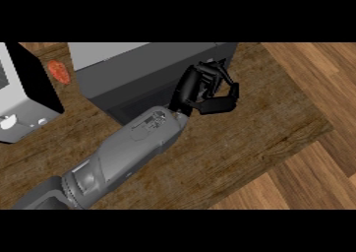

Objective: Pick up the milk, place it into the microwave and close the microwave

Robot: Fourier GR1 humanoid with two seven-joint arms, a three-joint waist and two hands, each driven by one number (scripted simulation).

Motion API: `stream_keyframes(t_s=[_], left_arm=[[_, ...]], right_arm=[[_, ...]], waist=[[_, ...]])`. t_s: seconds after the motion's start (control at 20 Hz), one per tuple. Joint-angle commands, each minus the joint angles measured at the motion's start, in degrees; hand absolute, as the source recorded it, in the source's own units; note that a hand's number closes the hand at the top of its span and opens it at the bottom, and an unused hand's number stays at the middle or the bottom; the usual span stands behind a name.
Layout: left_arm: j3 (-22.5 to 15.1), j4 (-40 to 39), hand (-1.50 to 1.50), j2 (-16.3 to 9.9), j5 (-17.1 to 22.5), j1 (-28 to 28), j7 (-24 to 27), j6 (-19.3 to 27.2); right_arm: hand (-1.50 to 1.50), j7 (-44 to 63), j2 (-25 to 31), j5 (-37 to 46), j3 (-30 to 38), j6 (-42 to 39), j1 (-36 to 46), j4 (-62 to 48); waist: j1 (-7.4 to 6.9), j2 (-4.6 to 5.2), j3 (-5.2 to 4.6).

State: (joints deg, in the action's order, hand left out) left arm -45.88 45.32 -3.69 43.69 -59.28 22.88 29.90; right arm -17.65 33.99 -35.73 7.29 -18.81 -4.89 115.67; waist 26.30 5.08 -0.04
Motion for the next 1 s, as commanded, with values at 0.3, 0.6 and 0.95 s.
stream_keyframes(t_s=[0.3,0.6,0.95], left_arm=[[-1.8,-2.1,1.50,3.5,0.4,-4.9,0.1,0.6],[3.5,-4.5,1.50,3.5,3.8,-2.3,0.4,9.4],[3.8,-8.9,1.50,3.7,5.4,-2.0,-0.3,10.3]], right_arm=[[-1.50,1.3,1.7,-3.0,1.4,-1.0,1.9,-0.6],[-1.50,2.1,1.7,-5.1,2.0,-0.7,1.9,-1.1],[-1.50,2.7,2.9,-6.8,5.3,0.4,1.9,-0.8]], waist=[[1.78,0.85,0.34],[-0.99,0.32,0.19],[-2.59,0.55,0.16]])
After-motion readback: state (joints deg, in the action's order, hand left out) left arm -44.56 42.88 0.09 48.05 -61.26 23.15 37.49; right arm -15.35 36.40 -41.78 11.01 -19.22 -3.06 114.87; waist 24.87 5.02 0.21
